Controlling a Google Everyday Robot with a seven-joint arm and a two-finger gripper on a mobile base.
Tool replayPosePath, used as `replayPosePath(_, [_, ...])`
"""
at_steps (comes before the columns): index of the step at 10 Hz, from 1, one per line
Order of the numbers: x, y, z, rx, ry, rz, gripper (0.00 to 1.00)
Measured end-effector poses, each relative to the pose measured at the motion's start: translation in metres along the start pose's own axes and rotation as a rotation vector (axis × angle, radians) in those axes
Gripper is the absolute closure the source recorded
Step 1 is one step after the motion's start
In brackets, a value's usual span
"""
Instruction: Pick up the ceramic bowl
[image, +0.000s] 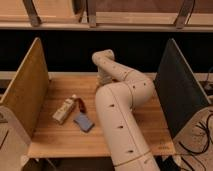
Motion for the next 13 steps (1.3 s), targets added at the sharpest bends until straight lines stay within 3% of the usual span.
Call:
replayPosePath(4, [-0.015, 0.006, 0.001, -0.035, -0.014, 0.004, 0.8])
replayPosePath(5, [-0.02, 0.007, -0.008, -0.045, -0.032, 0.0, 0.91])
replayPosePath(6, [-0.02, 0.009, -0.022, -0.048, -0.045, -0.014, 0.96])
replayPosePath(9, [0.0, 0.021, -0.065, -0.036, -0.052, -0.063, 0.96])
replayPosePath(13, [0.048, 0.022, -0.093, 0.044, 0.005, -0.104, 0.96])
